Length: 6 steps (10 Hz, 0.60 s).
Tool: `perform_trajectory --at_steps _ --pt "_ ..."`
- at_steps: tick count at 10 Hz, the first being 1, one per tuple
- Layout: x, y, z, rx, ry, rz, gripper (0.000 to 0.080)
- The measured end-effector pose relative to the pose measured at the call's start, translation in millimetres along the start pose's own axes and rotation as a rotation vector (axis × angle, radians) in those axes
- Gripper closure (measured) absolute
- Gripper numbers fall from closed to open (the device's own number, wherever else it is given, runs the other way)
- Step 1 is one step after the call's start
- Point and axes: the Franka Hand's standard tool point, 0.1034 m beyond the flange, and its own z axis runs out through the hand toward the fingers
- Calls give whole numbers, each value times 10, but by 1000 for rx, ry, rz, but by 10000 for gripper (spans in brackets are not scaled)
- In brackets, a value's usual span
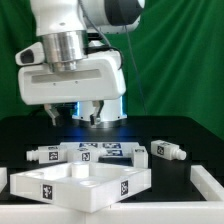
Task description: Assemble one leg
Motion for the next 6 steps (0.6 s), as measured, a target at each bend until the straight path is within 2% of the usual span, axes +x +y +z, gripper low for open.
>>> perform_trajectory --at_steps 4,5,6 --pt "-4 -36 7 -1 -1 0 150" --pt "131 -60 -16 -13 16 94 150" --pt "250 -81 58 -18 26 119 150"
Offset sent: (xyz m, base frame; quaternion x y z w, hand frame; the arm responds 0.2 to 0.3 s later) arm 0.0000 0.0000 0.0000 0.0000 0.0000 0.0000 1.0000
